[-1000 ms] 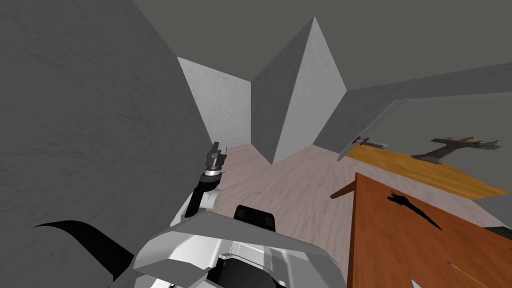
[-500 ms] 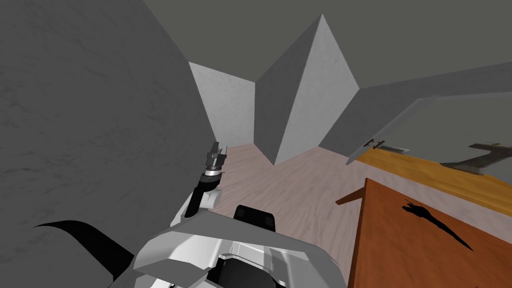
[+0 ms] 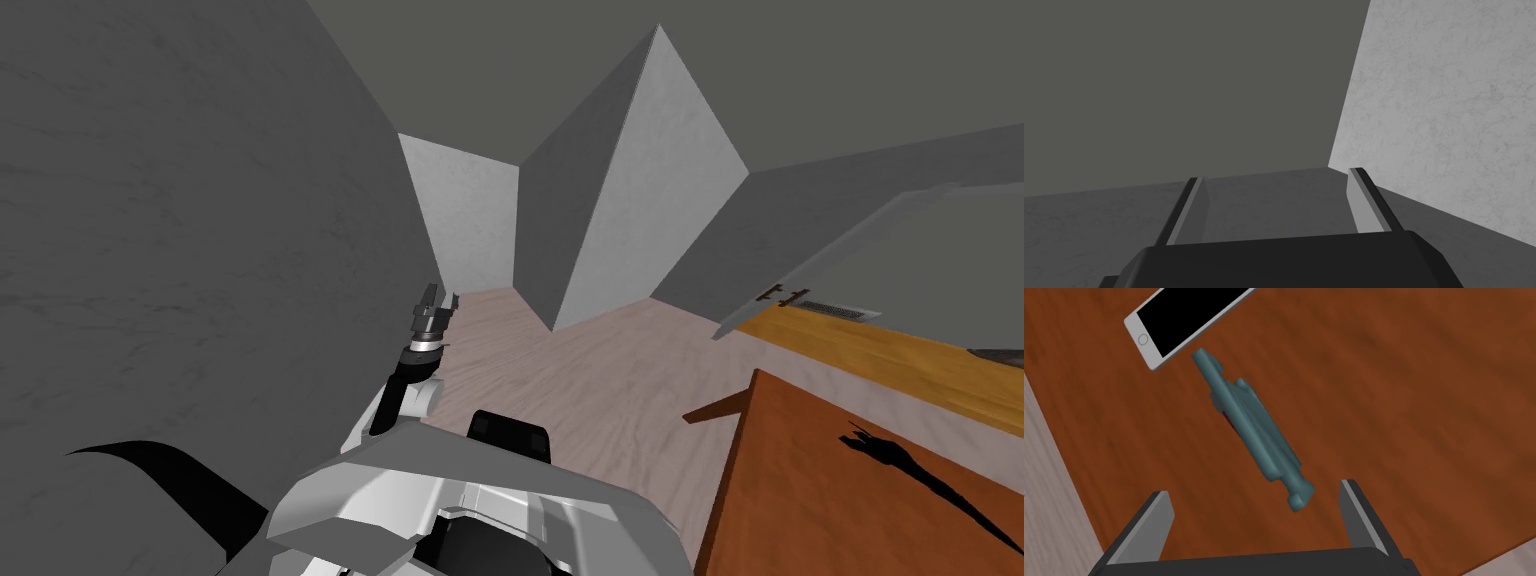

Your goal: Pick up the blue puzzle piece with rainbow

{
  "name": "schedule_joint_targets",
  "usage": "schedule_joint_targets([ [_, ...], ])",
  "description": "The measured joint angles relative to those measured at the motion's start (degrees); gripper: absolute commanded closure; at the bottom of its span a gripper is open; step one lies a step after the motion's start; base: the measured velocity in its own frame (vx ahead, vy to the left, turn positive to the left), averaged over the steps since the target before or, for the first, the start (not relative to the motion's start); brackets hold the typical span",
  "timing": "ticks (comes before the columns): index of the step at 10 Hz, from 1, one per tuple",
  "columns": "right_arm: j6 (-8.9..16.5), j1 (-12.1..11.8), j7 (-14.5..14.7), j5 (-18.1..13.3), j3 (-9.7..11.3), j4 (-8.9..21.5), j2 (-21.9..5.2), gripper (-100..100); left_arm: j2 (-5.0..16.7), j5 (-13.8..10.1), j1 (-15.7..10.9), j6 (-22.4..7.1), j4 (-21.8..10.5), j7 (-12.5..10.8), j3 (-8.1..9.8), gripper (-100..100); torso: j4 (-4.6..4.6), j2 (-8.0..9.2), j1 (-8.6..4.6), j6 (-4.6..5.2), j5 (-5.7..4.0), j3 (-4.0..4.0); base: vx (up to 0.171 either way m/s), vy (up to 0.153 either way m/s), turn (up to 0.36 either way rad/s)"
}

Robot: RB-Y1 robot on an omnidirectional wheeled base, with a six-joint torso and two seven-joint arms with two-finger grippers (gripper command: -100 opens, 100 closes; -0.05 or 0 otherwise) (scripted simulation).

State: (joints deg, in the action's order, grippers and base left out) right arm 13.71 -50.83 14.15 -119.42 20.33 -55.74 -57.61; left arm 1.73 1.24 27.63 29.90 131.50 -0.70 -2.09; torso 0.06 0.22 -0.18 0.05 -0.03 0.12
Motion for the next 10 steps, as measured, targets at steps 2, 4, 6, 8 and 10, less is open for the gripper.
schedule_joint_targets([
  [2, 1.20, -1.47, 1.36, -3.34, 2.45, -0.81, -0.51, -100, 0.00, 0.00, 0.00, 0.00, 0.00, 0.00, 0.00, 0, 0.01, 0.05, -0.08, 0.00, -0.01, 0.03, -0.059, -0.070, 0.179],
  [4, 1.38, -2.51, 3.35, -6.07, 3.99, -2.16, -1.00, -100, 0.00, 0.00, 0.00, 0.00, 0.00, 0.00, 0.00, 0, 0.04, 0.16, -0.15, 0.01, -0.04, 0.09, -0.073, -0.076, 0.157],
  [6, 1.76, -3.51, 5.29, -8.39, 5.38, -3.28, -1.08, -100, 0.00, 0.00, 0.00, 0.00, 0.00, 0.00, 0.00, 0, 0.03, 0.10, -0.14, 0.02, -0.04, 0.06, -0.050, -0.067, 0.143],
  [8, 2.52, -4.41, 6.76, -10.62, 7.21, -4.18, -1.25, -100, 0.00, 0.00, 0.00, 0.00, 0.00, 0.00, 0.00, 0, 0.02, 0.07, -0.14, -0.01, -0.03, 0.04, -0.063, -0.076, 0.211],
  [10, 3.14, -4.78, 7.44, -11.86, 8.53, -4.68, -1.69, 0, 0.00, 0.00, 0.01, 0.00, 0.00, 0.00, 0.01, 0, 0.01, -0.01, -0.07, 0.05, -0.04, 0.01, -0.017, -0.024, 0.011],
])
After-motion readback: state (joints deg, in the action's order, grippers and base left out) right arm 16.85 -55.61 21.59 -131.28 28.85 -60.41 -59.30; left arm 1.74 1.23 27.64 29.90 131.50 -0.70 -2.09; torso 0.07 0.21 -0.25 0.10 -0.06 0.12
